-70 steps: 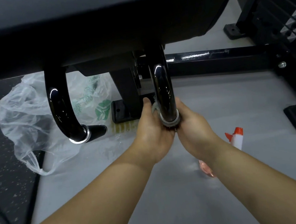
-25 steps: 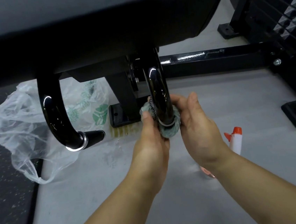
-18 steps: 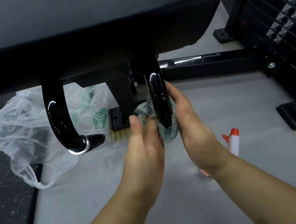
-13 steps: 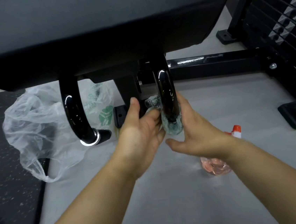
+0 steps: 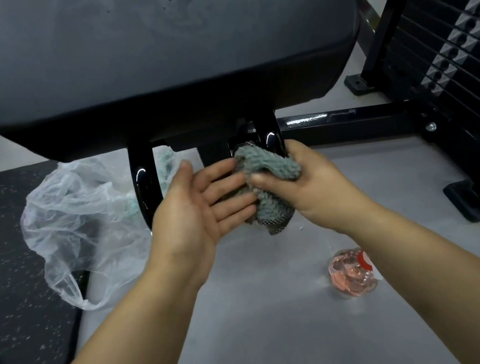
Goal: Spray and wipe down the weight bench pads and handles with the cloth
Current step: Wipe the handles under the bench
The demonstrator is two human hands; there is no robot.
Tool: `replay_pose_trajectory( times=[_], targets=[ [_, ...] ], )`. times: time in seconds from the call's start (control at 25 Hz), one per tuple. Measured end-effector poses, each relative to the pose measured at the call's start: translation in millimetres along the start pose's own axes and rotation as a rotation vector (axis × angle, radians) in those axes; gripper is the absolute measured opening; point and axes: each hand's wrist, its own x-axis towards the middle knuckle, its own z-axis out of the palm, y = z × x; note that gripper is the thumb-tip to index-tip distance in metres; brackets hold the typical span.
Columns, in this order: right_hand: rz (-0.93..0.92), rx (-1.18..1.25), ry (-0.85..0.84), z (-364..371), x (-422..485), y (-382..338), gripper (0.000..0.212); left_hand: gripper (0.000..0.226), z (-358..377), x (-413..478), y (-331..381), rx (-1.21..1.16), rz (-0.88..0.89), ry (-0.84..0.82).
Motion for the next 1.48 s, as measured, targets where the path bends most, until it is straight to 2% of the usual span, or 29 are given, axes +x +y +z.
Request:
replay_pose_trajectory(
  times=[0.12,0.2,0.24,0.36,0.44,0.52,0.64,0.72,0.8,0.88,0.92,1.04,1.12,1.32,1.48],
  targets=[
    [0.22,0.172,0.089,3,29,-21,0.016,0.03,2,2,-4,0.017,0.013,0.14],
    [0.337,0.28,0.116,1,44,-31,0.014,0.027,8,4,-13,0.039,0.021,0.149],
    [0.339,0.317,0.131,3,47,-31,0.012,0.029,12,6,-16,0.056,0.039,0.138],
    [0.135,0.199,0.215,13,23,-10,0.008,0.033,22,4,-20,0.064,0.033,0.042],
    [-0.021,0.09,0.229,21,-4,13,0.021,0.035,23,1,-20,0.07,-0.038,-0.011],
    [-0.098,-0.014,0.235,27,-17,26,0.033,0.033,21,-2,-22,0.105,-0.085,-0.033],
    [0.051,-0.026,0.219,21,-1,8,0.023,0.03,18,-1,-22,0.106,-0.088,-0.045],
    [0.209,0.079,0.121,8,22,-14,0.018,0.031,19,1,-22,0.09,-0.079,-0.021],
    [0.258,0.183,0.107,2,36,-24,0.01,0.034,23,3,-23,0.123,-0.059,-0.007],
    [0.168,0.22,0.186,11,30,-14,0.01,0.033,24,2,-24,0.121,-0.05,-0.008],
    [0.103,0.199,0.231,17,21,-4,0.017,0.033,24,0,-26,0.104,-0.061,-0.019],
    [-0.081,-0.028,0.288,27,-10,26,0.042,0.036,21,-4,-33,0.095,-0.095,-0.073],
    [-0.096,-0.13,0.301,29,-17,37,0.047,0.041,18,-5,-39,0.11,-0.096,-0.1],
    [-0.104,-0.121,0.3,32,-28,44,0.046,0.045,17,-7,-47,0.147,-0.048,-0.177],
    [-0.057,-0.059,0.394,22,-47,53,0.028,0.064,18,-6,-56,0.238,0.075,-0.247]
  ],
)
